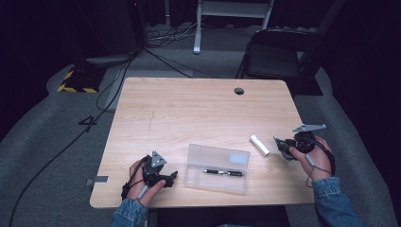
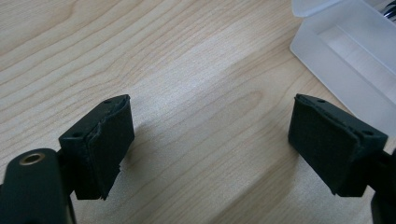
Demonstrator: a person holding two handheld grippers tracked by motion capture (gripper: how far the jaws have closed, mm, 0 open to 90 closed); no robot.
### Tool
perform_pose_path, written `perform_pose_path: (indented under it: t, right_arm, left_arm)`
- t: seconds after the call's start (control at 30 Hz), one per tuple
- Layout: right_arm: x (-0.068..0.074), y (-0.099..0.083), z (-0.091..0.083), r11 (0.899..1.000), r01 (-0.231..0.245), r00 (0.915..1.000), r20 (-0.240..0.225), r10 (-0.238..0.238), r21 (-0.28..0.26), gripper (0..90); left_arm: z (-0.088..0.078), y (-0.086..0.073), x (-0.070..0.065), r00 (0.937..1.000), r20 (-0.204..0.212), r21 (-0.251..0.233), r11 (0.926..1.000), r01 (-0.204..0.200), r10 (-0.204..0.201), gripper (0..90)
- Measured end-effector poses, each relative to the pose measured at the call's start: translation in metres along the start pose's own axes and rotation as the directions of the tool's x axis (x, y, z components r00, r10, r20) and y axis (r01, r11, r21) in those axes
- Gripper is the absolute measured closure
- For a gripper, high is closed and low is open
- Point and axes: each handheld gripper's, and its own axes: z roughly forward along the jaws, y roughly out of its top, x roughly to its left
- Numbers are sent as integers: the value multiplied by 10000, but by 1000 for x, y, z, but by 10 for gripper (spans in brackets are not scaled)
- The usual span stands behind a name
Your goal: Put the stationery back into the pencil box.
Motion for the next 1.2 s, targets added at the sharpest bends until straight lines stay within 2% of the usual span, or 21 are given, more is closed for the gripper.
perform_pose_path:
  t: [0.37, 0.53, 0.63, 0.97, 1.0, 1.2]
  right_arm:
    - [29, 19, -24, 9958, 658, 9960, -566, -695, -635, 529]
    - [44, 26, -31, 9903, 1070, 9889, -939, -1153, -889, 528]
    - [50, 28, -33, 9877, 1180, 9852, -1128, -1294, -1030, 528]
    - [81, 33, -37, 9734, 1859, 9570, -1997, -2103, -1342, 529]
    - [81, 33, -37, 9734, 1859, 9570, -1997, -2103, -1342, 529]
    - [103, 35, -34, 9629, 2295, 9330, -2495, -2592, -1419, 528]
  left_arm:
    - [-2, -2, 0, 10000, 0, 25, 10000, -49, 49, 148]
    - [-2, -3, 0, 10000, 21, -35, 10000, -1, 1, 147]
    - [-3, -2, 0, 9999, -9, -6, 9999, -106, 106, 146]
    - [-1, -1, 0, 9998, 33, 52, 9998, -189, 189, 122]
    - [-1, -1, 0, 9998, 28, 56, 9998, -185, 185, 122]
    - [-1, -1, 1, 9997, 46, 110, 9997, -220, 220, 111]
